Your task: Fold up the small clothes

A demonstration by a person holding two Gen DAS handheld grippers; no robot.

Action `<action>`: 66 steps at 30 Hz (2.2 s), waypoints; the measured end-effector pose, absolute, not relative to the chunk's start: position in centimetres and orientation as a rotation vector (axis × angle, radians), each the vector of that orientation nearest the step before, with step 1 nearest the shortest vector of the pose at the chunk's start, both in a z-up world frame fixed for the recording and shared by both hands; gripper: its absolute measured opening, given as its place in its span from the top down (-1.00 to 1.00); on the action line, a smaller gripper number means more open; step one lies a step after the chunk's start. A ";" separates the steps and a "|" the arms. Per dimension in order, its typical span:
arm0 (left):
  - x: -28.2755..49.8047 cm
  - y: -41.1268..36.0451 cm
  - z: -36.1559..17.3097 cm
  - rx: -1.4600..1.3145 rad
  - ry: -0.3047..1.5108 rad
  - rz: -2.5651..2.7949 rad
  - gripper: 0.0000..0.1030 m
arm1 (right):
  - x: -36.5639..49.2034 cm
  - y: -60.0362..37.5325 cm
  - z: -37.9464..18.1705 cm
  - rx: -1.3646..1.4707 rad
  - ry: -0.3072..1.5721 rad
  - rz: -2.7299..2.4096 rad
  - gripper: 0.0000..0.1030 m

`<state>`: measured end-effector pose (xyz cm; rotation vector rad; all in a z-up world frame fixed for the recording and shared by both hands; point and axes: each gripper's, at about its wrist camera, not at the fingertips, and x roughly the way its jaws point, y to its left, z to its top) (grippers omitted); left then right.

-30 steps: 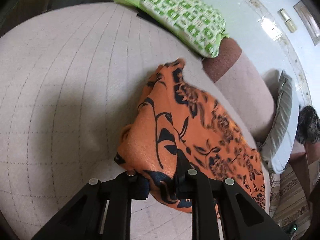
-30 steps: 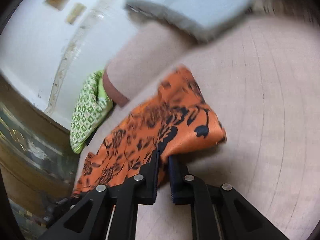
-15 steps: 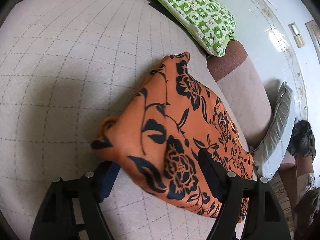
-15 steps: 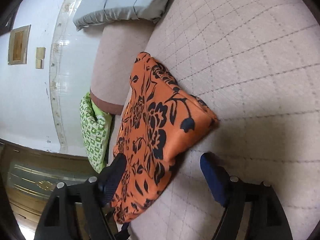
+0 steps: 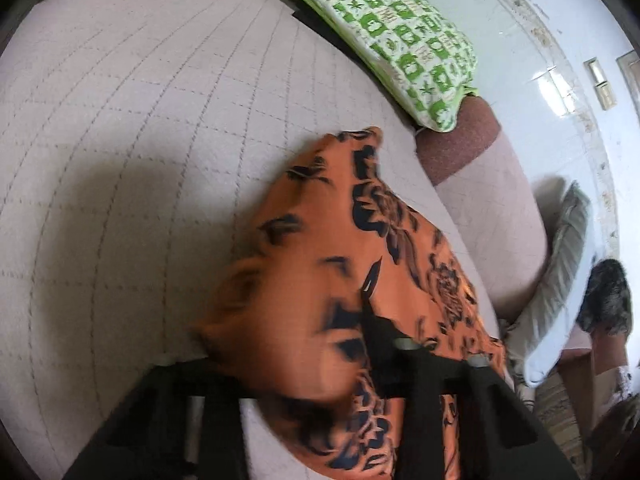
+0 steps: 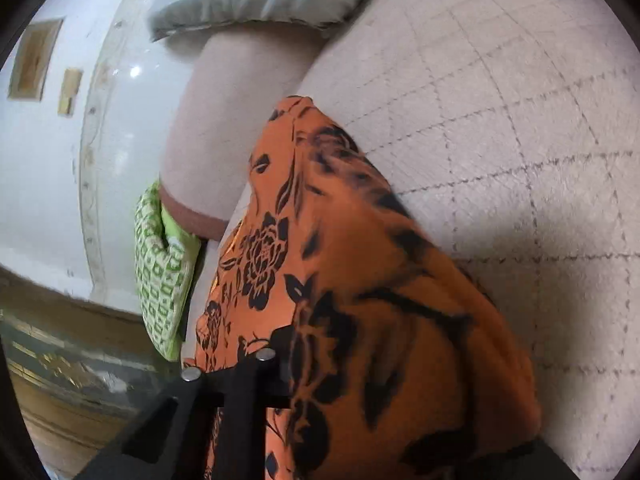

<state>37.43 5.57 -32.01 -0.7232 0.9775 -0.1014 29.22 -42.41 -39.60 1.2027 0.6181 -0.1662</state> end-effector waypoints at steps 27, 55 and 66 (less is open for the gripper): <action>25.1 7.7 -30.1 -0.643 0.985 -0.044 0.57 | 15.7 -37.3 -35.6 0.933 0.776 -0.153 0.61; 25.9 6.1 -30.3 -0.622 0.895 -0.069 0.46 | 22.4 -25.3 -36.2 0.816 0.916 0.061 0.59; 22.7 -3.0 -22.6 -0.293 0.741 -0.216 0.50 | 19.3 -32.4 -35.3 1.083 0.895 0.085 0.57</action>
